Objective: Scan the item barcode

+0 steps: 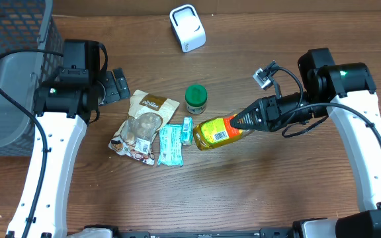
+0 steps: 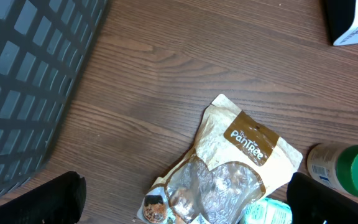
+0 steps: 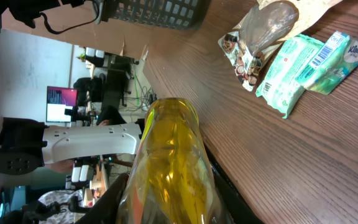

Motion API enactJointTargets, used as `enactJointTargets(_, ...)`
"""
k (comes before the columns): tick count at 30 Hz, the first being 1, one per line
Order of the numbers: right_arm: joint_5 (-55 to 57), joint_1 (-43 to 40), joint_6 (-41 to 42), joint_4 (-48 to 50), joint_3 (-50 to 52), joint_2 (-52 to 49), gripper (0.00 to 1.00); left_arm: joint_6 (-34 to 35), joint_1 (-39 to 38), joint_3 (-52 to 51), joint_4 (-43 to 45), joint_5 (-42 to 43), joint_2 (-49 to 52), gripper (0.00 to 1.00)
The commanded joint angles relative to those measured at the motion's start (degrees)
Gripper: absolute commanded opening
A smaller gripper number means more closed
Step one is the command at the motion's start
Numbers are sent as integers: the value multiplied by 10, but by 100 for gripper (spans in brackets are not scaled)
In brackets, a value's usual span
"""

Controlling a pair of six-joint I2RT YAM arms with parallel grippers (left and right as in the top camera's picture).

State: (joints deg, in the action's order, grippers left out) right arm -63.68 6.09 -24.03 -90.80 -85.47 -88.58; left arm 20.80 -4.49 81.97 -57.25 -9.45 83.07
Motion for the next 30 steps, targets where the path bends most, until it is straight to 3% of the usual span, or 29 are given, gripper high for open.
enactJointTargets(1,-35,3,-5,2,-7,12,25,0,0,7,1,1,-2,100)
enactJointTargets(30,-33,3,-5,2,0,12,25,0,0,7,1,1,-2,100)
